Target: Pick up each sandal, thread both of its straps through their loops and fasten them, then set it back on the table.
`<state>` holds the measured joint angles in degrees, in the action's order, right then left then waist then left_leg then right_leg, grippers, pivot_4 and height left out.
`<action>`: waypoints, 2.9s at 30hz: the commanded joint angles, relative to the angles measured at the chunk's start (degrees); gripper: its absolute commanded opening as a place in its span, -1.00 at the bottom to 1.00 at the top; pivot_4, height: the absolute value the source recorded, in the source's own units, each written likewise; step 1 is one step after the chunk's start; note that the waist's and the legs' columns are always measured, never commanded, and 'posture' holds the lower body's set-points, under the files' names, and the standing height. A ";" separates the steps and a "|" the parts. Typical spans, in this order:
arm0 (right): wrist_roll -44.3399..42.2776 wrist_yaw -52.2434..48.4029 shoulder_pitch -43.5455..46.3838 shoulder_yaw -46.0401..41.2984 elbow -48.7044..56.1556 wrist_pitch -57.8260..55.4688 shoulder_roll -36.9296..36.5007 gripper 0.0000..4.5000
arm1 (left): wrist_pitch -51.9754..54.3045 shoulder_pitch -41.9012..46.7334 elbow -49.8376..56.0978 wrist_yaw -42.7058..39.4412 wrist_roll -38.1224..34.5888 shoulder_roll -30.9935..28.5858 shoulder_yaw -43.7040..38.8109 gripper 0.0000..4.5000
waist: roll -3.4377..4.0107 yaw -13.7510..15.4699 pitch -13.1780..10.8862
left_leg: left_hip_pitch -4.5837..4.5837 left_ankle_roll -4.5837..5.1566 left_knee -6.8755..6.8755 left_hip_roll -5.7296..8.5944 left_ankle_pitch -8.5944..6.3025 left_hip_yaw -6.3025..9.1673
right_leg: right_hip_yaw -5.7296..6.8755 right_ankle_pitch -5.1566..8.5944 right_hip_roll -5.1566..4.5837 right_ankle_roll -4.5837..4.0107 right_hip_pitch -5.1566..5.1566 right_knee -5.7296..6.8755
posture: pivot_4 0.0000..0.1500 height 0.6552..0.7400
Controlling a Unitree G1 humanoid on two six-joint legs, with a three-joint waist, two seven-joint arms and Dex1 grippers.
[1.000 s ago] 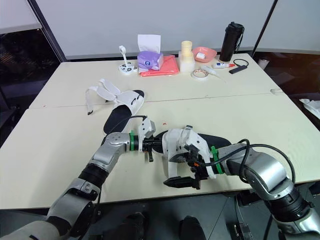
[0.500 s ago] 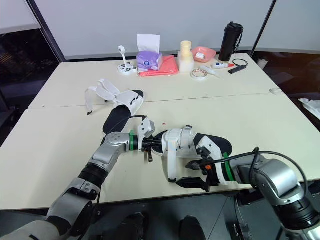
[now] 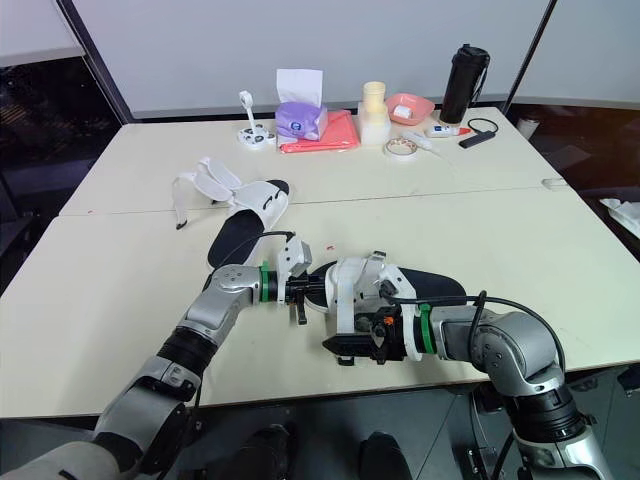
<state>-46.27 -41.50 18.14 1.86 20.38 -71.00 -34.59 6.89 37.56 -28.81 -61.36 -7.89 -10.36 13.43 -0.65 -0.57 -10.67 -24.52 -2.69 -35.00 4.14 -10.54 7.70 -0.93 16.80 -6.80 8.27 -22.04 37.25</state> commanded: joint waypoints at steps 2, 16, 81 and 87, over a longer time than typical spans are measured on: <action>-0.79 0.28 0.70 0.17 0.74 0.39 0.81 -0.30 | 0.60 -1.75 -0.02 -0.11 1.18 -0.23 1.63 -1.00 | 0.00 -0.05 0.00 | 0.00 0.00 0.00 0.00 0.00 0.00 | 0.00 0.00 0.00 0.00 0.00 0.00 | 1.00 1.00; -5.68 -2.71 17.16 -3.34 -2.73 -4.18 -1.90 -0.98 | -0.28 -1.71 -0.81 0.28 1.84 0.03 2.14 -1.00 | 0.01 -0.02 0.00 | 0.00 0.00 -0.02 -0.01 0.00 -0.01 | 0.00 0.00 0.00 0.00 0.00 0.01 | 1.00 1.00; 6.04 -15.38 24.27 3.42 -17.86 3.48 -2.26 -0.98 | -1.93 -1.65 -1.09 1.28 2.26 0.06 2.40 -1.00 | 0.01 -0.02 0.01 | 0.00 0.01 -0.02 0.02 -0.01 -0.01 | 0.02 0.00 0.00 0.00 0.02 0.00 | 1.00 1.00; 8.80 -16.10 23.42 5.94 -19.44 5.72 -3.20 -0.98 | -2.07 -1.69 -1.16 1.39 2.33 0.08 2.34 -1.00 | 0.01 -0.03 0.01 | 0.01 0.01 -0.02 0.02 -0.01 -0.02 | 0.02 0.00 0.00 0.00 0.02 0.00 | 1.00 1.00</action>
<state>-38.31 -57.08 41.30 7.03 0.75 -66.31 -37.18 4.22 36.68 -28.50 -60.07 -7.22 -10.42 14.02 -0.63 -0.60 -10.67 -24.52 -2.68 -35.02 4.16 -10.54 7.69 -0.91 16.80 -6.81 8.27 -22.02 37.24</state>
